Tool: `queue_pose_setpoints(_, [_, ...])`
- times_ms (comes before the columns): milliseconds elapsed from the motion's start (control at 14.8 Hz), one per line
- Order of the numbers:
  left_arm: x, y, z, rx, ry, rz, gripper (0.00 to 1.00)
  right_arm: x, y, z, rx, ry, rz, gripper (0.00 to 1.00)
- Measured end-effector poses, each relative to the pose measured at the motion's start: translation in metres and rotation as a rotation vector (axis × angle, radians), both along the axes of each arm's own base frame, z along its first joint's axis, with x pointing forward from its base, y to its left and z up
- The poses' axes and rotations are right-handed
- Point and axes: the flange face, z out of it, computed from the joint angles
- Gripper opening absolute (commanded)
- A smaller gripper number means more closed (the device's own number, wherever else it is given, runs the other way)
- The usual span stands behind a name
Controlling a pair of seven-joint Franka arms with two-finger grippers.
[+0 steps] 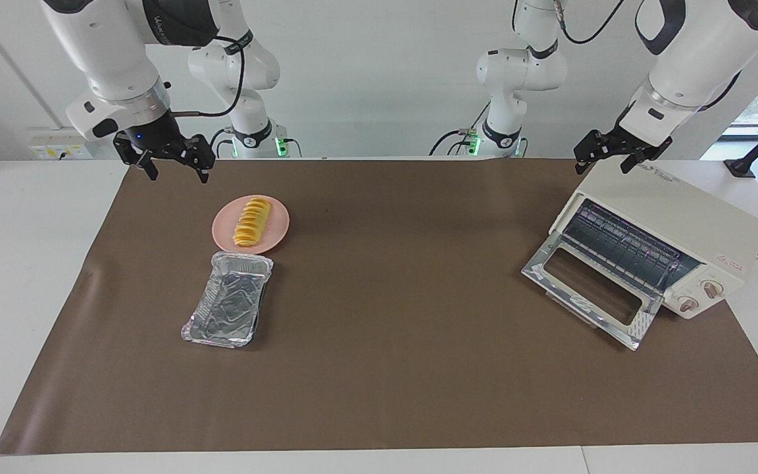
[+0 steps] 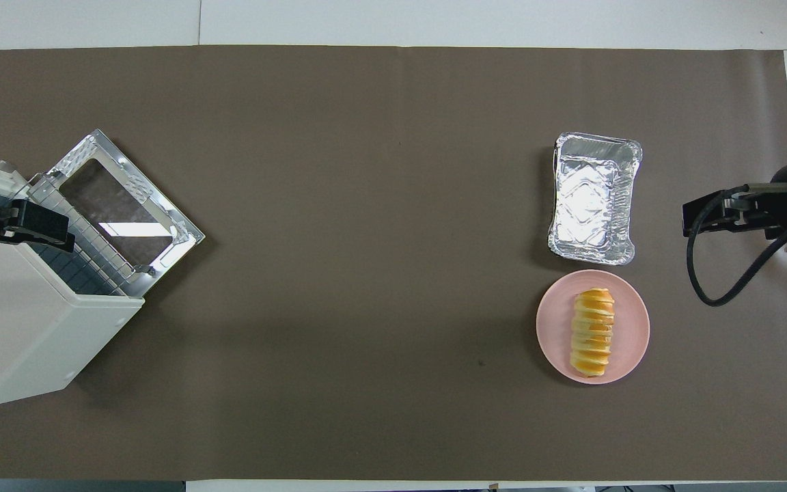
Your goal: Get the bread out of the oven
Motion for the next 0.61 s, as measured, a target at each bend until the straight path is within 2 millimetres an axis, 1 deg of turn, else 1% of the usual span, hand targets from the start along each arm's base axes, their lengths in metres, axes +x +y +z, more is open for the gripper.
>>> queue_pose_setpoints(270, [0.0,0.0,0.0,0.0,0.0,0.0,1.0,0.0029,-0.0108,-0.0013,0.001,-0.005,-0.019,1.0])
queue_pose_setpoints(607, [0.0,0.0,0.0,0.0,0.0,0.0,1.0,0.0021,-0.0108,-0.0023,0.001,0.004,-0.019,1.0])
